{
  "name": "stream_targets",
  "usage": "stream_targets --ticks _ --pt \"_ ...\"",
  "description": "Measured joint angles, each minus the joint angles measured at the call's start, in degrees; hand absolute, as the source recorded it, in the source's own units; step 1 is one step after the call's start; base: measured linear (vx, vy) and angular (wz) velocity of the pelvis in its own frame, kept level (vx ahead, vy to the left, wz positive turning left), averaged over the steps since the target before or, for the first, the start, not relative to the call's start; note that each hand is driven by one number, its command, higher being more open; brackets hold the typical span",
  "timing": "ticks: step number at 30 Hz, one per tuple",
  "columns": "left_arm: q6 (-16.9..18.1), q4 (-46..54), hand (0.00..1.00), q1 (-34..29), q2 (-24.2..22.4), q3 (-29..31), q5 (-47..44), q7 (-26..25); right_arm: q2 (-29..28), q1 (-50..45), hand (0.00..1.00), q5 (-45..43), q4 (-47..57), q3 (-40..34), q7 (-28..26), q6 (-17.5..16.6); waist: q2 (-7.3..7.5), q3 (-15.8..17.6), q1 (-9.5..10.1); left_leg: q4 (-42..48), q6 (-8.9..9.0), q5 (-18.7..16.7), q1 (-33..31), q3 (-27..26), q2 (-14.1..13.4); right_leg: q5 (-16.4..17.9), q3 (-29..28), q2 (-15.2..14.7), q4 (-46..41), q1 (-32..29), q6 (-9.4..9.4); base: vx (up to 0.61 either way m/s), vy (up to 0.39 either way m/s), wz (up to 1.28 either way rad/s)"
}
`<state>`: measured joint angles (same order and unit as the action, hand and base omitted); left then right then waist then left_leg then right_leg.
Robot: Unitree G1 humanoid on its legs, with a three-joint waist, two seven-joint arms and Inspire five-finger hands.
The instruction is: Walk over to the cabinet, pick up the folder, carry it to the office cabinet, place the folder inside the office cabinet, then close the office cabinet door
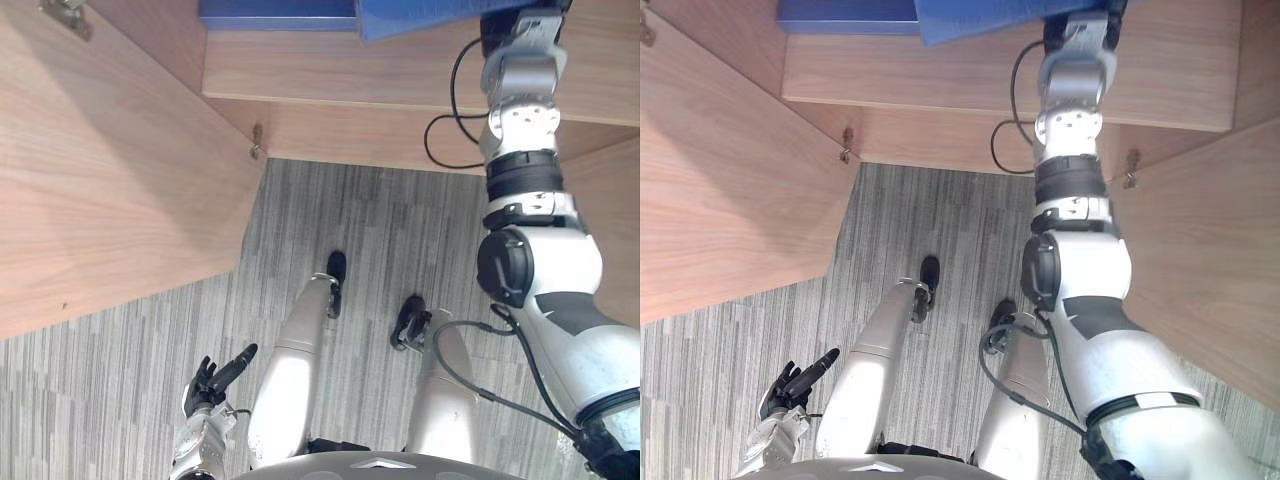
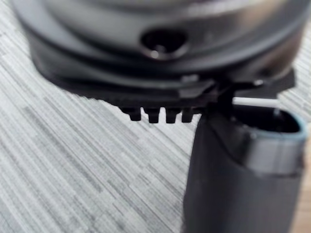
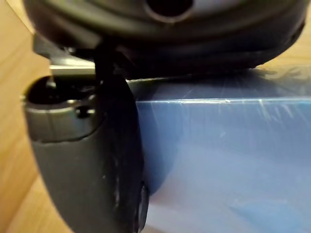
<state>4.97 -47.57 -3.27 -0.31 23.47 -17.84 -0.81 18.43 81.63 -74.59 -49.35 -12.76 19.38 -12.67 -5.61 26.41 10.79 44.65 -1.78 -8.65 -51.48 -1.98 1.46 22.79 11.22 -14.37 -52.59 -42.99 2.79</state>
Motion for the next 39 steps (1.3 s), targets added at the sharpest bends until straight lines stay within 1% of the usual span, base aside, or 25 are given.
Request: stream_targets --ticks 4,5,6,9,10,14,16,17,18,19,22,24,26,28,34,35,39 --pt "-0.02 0.83 1.00 0.49 -0.06 -0.66 0.06 -0.33 2.87 4.08 0.00 -0.09 -0.64 1.10 0.98 0.75 -0.68 -0.07 0.81 -2.16 0.54 1.75 -0.18 1.91 1.75 0.50 2.24 -1.48 -0.10 0.24 -0.81 -0.04 -0.065 0.37" --pt "-0.06 0.88 1.00 0.52 -0.07 -0.66 0.06 -0.47 3.69 4.99 0.00 -0.17 -1.29 1.23 1.38 0.84 -1.06 -0.18 1.15 -2.54 0.65 2.14 -0.41 2.49 2.10 0.64 2.82 -1.66 -0.18 0.25 -1.04 -0.04 -0.053 0.27" --pt "-0.04 0.98 1.00 0.62 -0.03 -0.65 0.07 -0.63 4.57 5.46 0.00 -0.17 -1.89 1.21 1.88 0.84 -1.10 -0.16 1.64 -2.94 0.80 2.51 -0.50 2.78 2.23 0.70 3.16 -1.74 -0.19 0.16 -1.15 -0.05 -0.064 0.31" --pt "-0.04 0.97 1.00 0.67 -0.03 -0.65 0.07 -0.94 5.87 5.79 0.00 -0.29 -2.24 1.11 2.97 0.80 -1.64 -0.24 1.71 -3.15 1.20 3.11 -1.23 4.22 2.91 1.10 4.64 -2.19 -0.50 0.08 -1.50 -0.04 -0.043 0.24" --pt "-0.07 0.90 1.00 0.72 -0.03 -0.63 0.19 -1.24 6.81 5.87 0.00 -0.72 -2.24 0.79 3.96 0.61 -1.68 -0.25 1.92 -3.27 1.39 3.41 -1.70 4.45 3.06 1.30 5.02 -2.42 -0.94 -0.45 -1.79 -0.04 -0.044 0.17" --pt "-0.08 0.98 1.00 0.73 -0.02 -0.62 0.20 -1.73 7.80 6.04 0.00 -2.76 -2.24 -0.55 4.83 -0.14 -1.87 -0.21 2.05 -3.23 1.75 3.67 -2.10 4.94 3.12 1.53 5.52 -2.45 -1.41 -0.73 -2.14 -0.04 -0.043 0.07" --pt "-0.09 0.94 1.00 0.73 -0.02 -0.61 0.21 -1.74 8.97 6.47 0.00 -2.91 -2.17 -3.04 5.22 -1.67 -2.49 -0.16 2.08 -3.22 1.94 3.79 -2.19 5.22 3.18 1.78 5.82 -2.51 -1.74 -0.75 -2.33 -0.03 -0.034 0.06" --pt "-0.09 0.93 1.00 0.72 -0.03 -0.57 0.21 -1.76 9.05 6.51 0.00 -2.96 -2.16 -3.32 5.26 -2.06 -2.52 -0.15 2.09 -3.16 1.96 3.79 -2.23 5.26 3.21 1.84 5.81 -2.54 -1.81 -0.80 -2.21 -0.03 -0.028 0.07" --pt "-0.09 0.94 1.00 0.72 -0.03 -0.04 0.20 -1.87 9.58 6.52 0.00 -3.72 -2.15 -3.93 5.31 -3.71 -2.63 -0.19 2.01 -2.78 2.07 3.72 -2.49 5.34 3.40 2.21 5.75 -2.75 -2.45 -1.03 -1.91 -0.03 -0.021 0.07" --pt "-0.07 0.98 1.00 0.72 -0.02 0.17 0.20 -1.96 9.94 6.53 0.00 -4.21 -2.13 -4.37 5.32 -4.20 -2.63 -0.19 1.89 -2.64 2.12 3.69 -2.69 5.45 3.49 2.37 5.79 -2.84 -2.73 -1.20 -1.92 -0.03 -0.024 0.08" --pt "-0.07 0.98 1.00 0.77 -0.03 0.63 0.28 -2.43 11.35 6.55 0.00 -5.29 -1.07 -7.55 6.34 -7.17 -2.65 -0.19 1.61 -1.21 2.28 3.59 -4.51 5.54 3.46 2.66 5.67 -2.93 -4.07 -2.97 -1.94 -0.01 -0.007 0.01" --pt "-0.08 0.95 1.00 0.78 -0.11 0.63 0.38 -2.44 12.38 6.48 0.00 -7.47 -1.05 -10.62 7.14 -9.70 -2.65 -0.19 1.57 -0.41 2.32 3.56 -5.47 5.53 3.37 2.72 5.55 -2.95 -4.73 -3.99 -1.94 -0.02 -0.001 -0.01" --pt "-0.10 0.84 1.00 0.77 -0.12 0.88 0.41 -2.45 12.58 6.12 0.00 -7.93 -1.04 -12.75 7.84 -11.20 -2.66 -0.19 1.52 0.23 2.42 3.48 -5.74 5.43 3.27 2.74 5.28 -2.89 -5.18 -4.28 -1.91 -0.02 0.005 -0.05" --pt "-0.08 0.85 1.00 0.77 -0.19 1.49 0.41 -2.45 12.60 5.24 0.00 -7.93 0.17 -13.98 8.63 -11.98 -2.65 -0.19 1.51 0.36 2.54 3.38 -6.04 5.27 3.01 2.77 4.92 -2.68 -5.48 -4.71 -1.87 -0.04 0.005 -0.08" --pt "-0.08 0.76 1.00 0.78 -0.24 2.93 0.34 -2.54 12.60 4.42 0.00 -7.90 0.99 -15.89 8.69 -12.74 -2.65 -0.19 1.19 0.34 2.54 3.38 -6.06 4.99 2.79 2.75 4.37 -2.50 -5.82 -5.14 -1.84 -0.02 0.001 -0.03" --pt "-0.08 0.77 1.00 0.78 -0.25 2.93 0.33 -2.54 12.60 4.42 1.00 -7.90 1.17 -15.88 8.69 -12.69 -2.65 -0.19 1.09 0.34 2.52 3.40 -6.09 4.97 2.80 2.74 4.37 -2.50 -5.80 -5.17 -1.84 0.00 0.000 0.00" --pt "-0.07 0.79 1.00 0.78 -0.30 2.93 0.31 -2.54 12.60 4.42 1.00 -7.86 2.47 -15.72 8.69 -12.50 -2.65 -0.19 0.94 0.21 2.49 3.42 -6.13 4.92 2.80 2.71 4.37 -2.50 -5.49 -5.18 -1.82 0.01 0.001 0.00"
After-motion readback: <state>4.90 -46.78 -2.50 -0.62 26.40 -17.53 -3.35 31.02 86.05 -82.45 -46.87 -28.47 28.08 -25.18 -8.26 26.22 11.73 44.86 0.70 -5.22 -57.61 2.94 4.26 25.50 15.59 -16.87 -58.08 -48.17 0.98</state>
